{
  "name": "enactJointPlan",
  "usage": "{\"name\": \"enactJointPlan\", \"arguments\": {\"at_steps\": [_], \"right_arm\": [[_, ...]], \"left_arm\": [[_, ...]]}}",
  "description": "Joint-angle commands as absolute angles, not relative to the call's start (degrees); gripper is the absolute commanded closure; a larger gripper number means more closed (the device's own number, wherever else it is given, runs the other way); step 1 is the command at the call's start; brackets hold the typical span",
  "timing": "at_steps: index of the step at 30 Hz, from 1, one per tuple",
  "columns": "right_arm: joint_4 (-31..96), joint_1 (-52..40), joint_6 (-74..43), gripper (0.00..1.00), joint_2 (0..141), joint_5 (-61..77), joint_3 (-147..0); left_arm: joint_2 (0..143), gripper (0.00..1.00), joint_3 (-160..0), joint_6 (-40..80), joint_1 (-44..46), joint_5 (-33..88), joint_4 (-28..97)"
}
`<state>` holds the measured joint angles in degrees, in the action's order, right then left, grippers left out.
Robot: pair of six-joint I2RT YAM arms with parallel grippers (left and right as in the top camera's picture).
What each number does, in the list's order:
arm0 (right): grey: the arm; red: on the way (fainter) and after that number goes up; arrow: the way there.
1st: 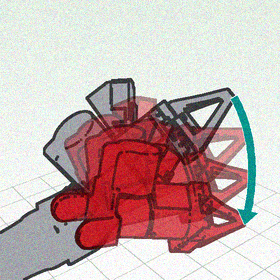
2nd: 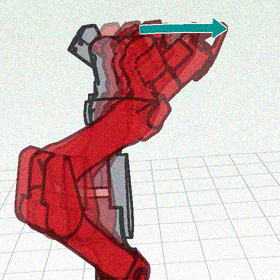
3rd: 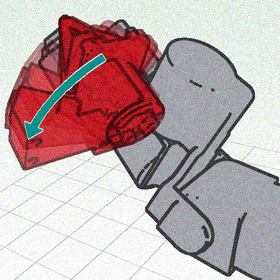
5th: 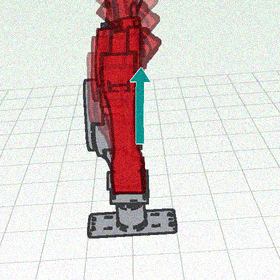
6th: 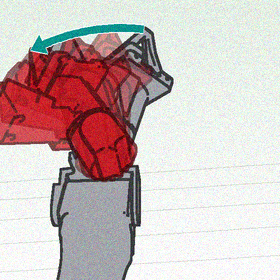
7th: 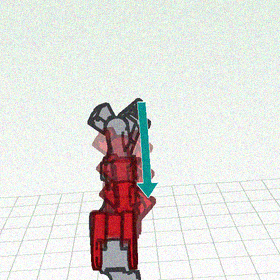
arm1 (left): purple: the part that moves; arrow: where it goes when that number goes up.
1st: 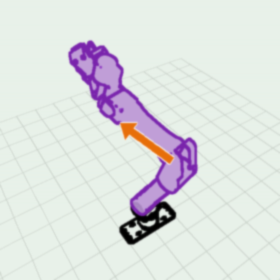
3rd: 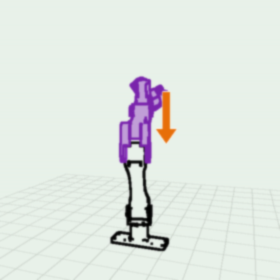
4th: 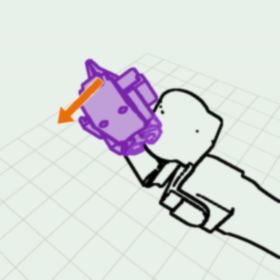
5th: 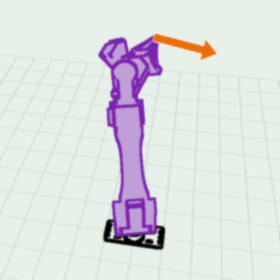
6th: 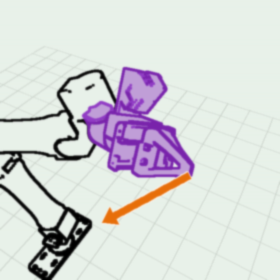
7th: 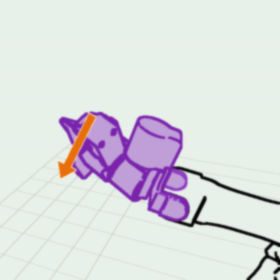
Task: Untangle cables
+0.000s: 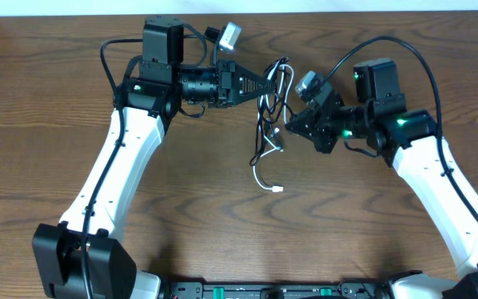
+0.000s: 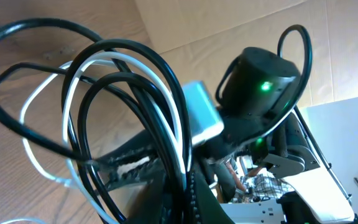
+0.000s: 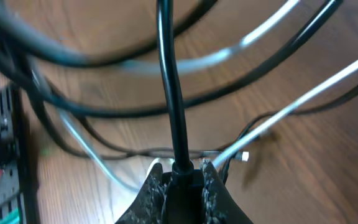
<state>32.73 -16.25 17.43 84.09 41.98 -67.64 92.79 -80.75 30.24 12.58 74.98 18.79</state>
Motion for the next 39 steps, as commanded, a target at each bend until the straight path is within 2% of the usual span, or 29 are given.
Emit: {"name": "enactJointPlan", "arguments": {"at_steps": [1,27,31,32,33,34,36,39], "right_arm": [[28.3,-16.2,6.1,0.99,80.6,42.6,-67.8],[-1.8,-21.3,-37.1,0.99,86.6,37.2,-67.8],[-1.0,-21.9,-43.8,0.99,86.9,33.2,-67.8],[-0.2,-22.7,-45.0,0.95,87.4,31.6,-67.8],[0.0,-23.3,-45.0,0.71,87.9,31.0,-67.8],[0.0,-23.8,-45.0,0.34,88.3,30.7,-67.8],[1.3,-24.1,-45.0,0.14,88.5,30.7,-67.8],[4.6,-23.1,-44.9,0.09,88.5,30.5,-67.8]], "left_arm": [[92.5,0.93,-80.9,30.5,12.6,77.4,18.5],[92.5,0.93,-80.9,31.2,12.6,80.0,18.5],[92.5,0.93,-80.9,31.2,12.6,80.2,18.5],[92.5,0.92,-80.9,31.2,12.6,80.2,18.5],[92.5,0.93,-80.9,31.2,12.6,80.2,18.5],[92.5,0.93,-80.9,31.2,12.6,80.2,18.5],[92.5,0.93,-80.9,31.2,12.6,80.2,18.5],[92.5,0.93,-80.9,31.2,12.6,80.4,18.5]]}}
